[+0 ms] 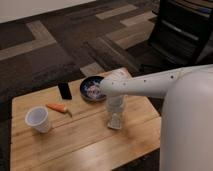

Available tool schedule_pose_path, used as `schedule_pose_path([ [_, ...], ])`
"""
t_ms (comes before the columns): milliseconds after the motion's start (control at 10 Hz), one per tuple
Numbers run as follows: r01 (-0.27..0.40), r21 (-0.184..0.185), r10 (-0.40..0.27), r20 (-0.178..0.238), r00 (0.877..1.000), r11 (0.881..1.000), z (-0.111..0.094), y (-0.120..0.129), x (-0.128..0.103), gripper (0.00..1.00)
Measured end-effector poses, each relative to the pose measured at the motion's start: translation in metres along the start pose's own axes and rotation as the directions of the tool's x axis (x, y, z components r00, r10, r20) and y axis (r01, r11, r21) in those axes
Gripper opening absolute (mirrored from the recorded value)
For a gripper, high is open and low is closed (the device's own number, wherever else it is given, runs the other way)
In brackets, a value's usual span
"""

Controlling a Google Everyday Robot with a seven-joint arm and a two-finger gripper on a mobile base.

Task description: Wipe the white sponge on the table

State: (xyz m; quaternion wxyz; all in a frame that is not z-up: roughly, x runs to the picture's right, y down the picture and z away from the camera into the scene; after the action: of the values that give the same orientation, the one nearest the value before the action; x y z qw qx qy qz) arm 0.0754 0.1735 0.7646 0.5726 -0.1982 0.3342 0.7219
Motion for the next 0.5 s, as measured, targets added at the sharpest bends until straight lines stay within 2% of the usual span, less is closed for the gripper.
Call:
schedule_pose_path([
  [200,-0.008,-0.002,0.008,-0.017,1.000,1.000,0.005,0.000,0.009,0.00],
  [500,0.036,-0.013,-0.036,-0.062,0.997,0.999,0.021,0.021,0.022,0.00],
])
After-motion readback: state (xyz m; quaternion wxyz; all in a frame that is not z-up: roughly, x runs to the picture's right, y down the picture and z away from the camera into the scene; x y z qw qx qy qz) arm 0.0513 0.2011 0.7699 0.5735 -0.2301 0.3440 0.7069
